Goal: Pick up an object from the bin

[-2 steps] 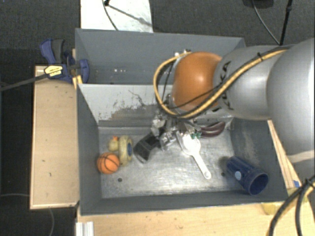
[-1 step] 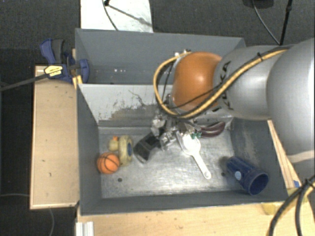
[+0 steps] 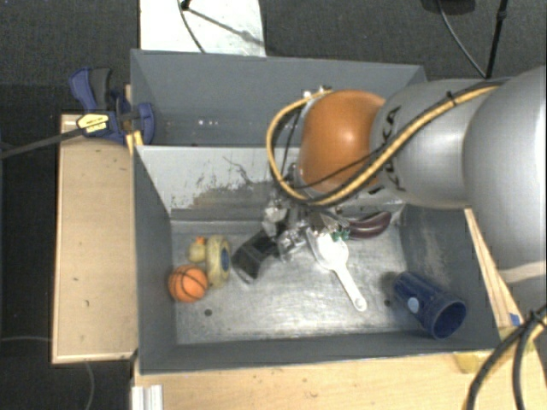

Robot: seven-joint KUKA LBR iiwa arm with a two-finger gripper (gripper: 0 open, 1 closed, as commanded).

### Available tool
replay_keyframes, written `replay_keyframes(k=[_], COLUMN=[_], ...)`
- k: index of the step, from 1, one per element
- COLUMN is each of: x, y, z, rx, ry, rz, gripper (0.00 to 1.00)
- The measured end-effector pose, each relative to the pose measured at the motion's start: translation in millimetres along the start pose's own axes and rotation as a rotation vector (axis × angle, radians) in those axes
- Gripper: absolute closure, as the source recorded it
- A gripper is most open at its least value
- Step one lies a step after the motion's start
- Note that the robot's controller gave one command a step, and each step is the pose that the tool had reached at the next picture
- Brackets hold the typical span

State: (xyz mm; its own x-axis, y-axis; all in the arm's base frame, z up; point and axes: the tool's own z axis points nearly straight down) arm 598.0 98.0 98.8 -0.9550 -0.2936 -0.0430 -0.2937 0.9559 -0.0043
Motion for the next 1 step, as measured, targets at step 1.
replay_keyframes(k=[1], x=[4.2], y=[2.7], z=[5.5], rx=[-0.004], ry=[0.014], rz=[-0.002], gripper=[0.0])
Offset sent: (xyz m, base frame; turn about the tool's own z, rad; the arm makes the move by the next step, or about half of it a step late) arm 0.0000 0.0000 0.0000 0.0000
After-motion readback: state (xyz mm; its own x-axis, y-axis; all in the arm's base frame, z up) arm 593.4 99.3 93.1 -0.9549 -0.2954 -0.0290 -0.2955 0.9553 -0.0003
